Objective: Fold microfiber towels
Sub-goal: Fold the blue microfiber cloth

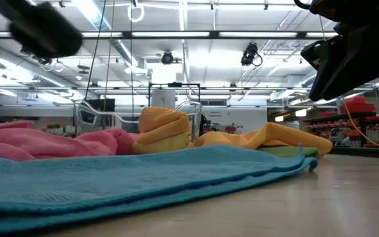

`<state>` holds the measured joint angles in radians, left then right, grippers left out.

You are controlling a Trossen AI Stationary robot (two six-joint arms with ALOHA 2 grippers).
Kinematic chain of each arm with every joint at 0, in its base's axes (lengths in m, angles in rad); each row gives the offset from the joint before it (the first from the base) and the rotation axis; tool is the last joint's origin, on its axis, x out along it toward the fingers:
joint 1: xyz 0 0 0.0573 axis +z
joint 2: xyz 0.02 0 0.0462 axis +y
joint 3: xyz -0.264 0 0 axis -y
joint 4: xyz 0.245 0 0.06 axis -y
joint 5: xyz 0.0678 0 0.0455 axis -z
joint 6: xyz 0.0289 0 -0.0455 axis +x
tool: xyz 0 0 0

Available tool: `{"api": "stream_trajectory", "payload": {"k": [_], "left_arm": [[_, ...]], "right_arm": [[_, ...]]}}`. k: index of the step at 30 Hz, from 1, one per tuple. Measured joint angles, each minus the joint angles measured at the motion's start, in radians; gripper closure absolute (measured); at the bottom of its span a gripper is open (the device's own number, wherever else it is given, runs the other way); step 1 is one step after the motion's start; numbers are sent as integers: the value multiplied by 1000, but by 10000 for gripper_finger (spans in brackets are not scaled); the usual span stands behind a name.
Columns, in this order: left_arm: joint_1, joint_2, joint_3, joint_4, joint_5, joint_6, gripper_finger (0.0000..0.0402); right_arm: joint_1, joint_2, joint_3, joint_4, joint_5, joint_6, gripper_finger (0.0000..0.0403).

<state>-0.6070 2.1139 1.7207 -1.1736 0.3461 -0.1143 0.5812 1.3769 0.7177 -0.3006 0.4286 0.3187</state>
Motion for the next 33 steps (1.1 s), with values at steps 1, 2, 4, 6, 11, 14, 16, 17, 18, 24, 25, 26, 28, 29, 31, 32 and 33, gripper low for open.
{"api": "stream_trajectory", "payload": {"k": [1, 2, 4, 6, 11, 14, 16, 17, 18, 24, 25, 26, 28, 29, 31, 32, 33], "left_arm": [[14, -3, 0, 2, -3, 21, 400], [28, -5, 0, 1, -10, 30, 400], [59, -8, 0, 2, -25, 54, 399], [87, -9, 1, 2, -47, 81, 398], [142, -9, 1, 15, -96, 151, 399], [155, -9, 1, 40, -145, 199, 398], [160, -9, 1, 53, -169, 239, 399], [161, -9, 1, 61, -184, 257, 399], [161, -9, 1, 72, -202, 262, 399], [161, -8, 1, 118, -282, 260, 397], [161, -6, 1, 128, -285, 259, 398], [161, -1, 2, 138, -288, 259, 398], [161, 14, 1, 141, -305, 258, 398], [161, 23, 2, 142, -311, 259, 397], [161, 40, 1, 142, -332, 259, 394], [163, 49, 1, 145, -341, 259, 394], [165, 55, 1, 146, -349, 259, 394]], "right_arm": [[0, 0, 0, 2, 0, 0, 299], [0, 0, 0, 3, 0, 0, 299], [0, 0, 0, 4, 0, -4, 299], [0, 0, 0, 5, 0, -6, 299], [0, 0, 0, 8, 0, -16, 299], [0, 0, 0, 9, 0, -16, 299], [0, 0, 0, 9, 0, -16, 299], [0, 0, 0, 11, 0, -16, 299], [0, 0, 0, 13, 0, -16, 299], [0, 0, 0, 13, 0, -16, 299], [0, 0, 0, 13, 0, -16, 299], [0, 0, 0, 14, 0, -16, 299], [0, 0, 0, 17, 0, -16, 299], [0, 0, 0, 17, 0, -16, 299], [0, 0, 0, 18, 0, -17, 299], [0, 0, 0, 20, 0, -18, 299], [0, 0, 0, 21, 0, -18, 299]]}}
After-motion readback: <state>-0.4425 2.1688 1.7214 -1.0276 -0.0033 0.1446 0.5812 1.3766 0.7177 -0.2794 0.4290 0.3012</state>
